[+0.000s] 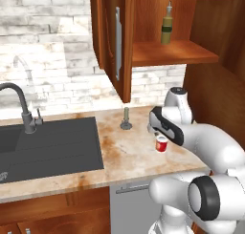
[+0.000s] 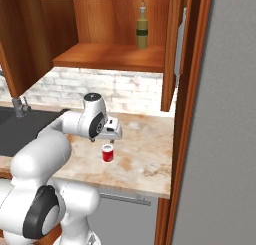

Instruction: Pick the canned food and boxed food from the counter and place them in the cabinets closest to them.

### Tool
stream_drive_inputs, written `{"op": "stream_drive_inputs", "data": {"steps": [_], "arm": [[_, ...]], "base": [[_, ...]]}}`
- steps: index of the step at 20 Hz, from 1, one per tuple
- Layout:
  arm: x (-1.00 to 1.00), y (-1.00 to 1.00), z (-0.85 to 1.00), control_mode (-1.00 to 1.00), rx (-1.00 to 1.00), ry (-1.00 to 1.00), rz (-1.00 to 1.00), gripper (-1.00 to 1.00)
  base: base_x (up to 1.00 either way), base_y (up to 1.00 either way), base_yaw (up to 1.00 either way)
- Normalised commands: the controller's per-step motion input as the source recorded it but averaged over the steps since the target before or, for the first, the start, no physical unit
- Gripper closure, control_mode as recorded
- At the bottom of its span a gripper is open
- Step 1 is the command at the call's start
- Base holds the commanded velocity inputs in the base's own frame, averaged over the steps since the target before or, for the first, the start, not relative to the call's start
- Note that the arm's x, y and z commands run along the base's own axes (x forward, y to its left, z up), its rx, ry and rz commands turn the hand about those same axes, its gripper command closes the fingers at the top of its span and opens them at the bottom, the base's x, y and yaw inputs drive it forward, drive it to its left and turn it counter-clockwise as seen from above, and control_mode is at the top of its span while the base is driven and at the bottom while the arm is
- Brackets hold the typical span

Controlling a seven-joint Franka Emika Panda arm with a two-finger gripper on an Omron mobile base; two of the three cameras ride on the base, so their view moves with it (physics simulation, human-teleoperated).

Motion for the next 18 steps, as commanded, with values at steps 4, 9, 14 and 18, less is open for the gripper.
{"op": "stream_drive_inputs", "data": {"steps": [4, 9, 14, 18], "arm": [[0.06, -0.01, -0.25, -1.0, 0.0, 0.0, 0.0, -1.0], [0.06, -0.03, -0.24, -1.0, 0.0, 0.0, 0.0, -1.0], [0.07, -0.03, -0.23, -1.0, 0.0, 0.0, 0.0, -1.0], [0.1, -0.03, -0.2, -1.0, 0.0, 0.0, 0.0, -1.0]], "base": [[0.0, 0.0, 0.0], [0.0, 0.0, 0.0], [0.0, 0.0, 0.0], [0.0, 0.0, 0.0]]}}
